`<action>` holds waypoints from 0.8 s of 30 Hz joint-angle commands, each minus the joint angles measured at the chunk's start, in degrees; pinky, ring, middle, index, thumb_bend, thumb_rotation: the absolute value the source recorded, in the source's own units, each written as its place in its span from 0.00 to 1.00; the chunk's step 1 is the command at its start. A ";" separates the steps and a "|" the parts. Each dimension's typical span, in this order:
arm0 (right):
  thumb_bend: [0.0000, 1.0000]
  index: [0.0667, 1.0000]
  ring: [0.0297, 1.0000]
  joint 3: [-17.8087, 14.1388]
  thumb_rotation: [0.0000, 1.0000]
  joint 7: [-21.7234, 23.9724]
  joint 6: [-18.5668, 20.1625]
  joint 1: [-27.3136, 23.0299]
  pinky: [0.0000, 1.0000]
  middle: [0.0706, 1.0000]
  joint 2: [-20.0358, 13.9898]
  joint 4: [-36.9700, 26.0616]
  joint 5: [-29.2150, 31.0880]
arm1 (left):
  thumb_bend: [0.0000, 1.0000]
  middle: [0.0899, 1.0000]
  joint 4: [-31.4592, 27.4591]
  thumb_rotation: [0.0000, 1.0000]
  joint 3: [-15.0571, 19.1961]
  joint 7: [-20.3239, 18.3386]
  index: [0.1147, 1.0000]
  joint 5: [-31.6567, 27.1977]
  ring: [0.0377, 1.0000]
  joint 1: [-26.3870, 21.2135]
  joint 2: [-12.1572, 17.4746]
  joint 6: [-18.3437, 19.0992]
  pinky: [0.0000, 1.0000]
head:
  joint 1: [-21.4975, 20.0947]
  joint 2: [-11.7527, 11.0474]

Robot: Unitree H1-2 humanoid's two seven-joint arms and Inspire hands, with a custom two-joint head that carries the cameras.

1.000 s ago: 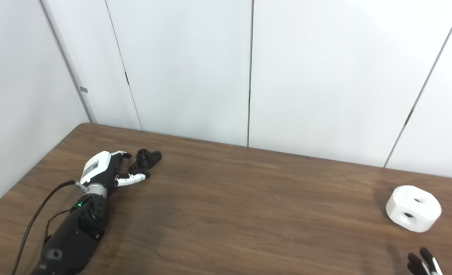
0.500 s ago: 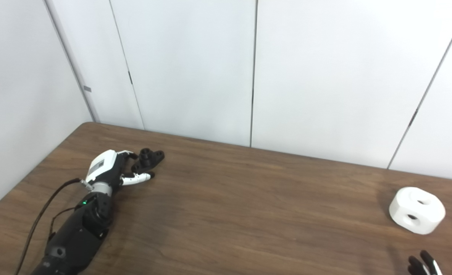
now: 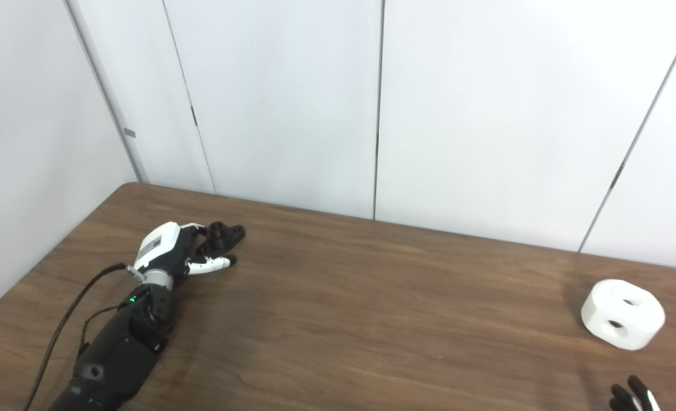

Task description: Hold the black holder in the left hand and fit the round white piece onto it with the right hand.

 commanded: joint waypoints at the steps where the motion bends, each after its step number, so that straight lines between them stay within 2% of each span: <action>1: 0.52 0.97 0.94 0.08 1.00 -0.03 0.95 1.17 0.88 0.94 -0.29 -0.98 -0.30 | 0.81 0.89 -0.45 0.40 0.37 0.89 0.74 0.02 0.96 -3.18 1.56 -0.21 1.00 | -0.09 0.11; 17: 0.52 0.96 0.94 -0.13 1.00 -0.06 0.88 1.75 0.87 0.93 -0.38 -1.59 -0.35 | 0.80 0.86 0.82 0.35 0.04 2.38 0.68 -0.35 0.94 -3.61 1.44 0.03 1.00 | -0.29 0.58; 24: 0.54 0.96 0.94 -0.22 1.00 -0.15 1.16 1.98 0.87 0.93 -0.32 -1.81 -0.17 | 0.77 0.80 2.00 0.17 0.02 4.35 0.56 -0.62 0.90 -3.64 1.35 -1.33 1.00 | -0.32 0.70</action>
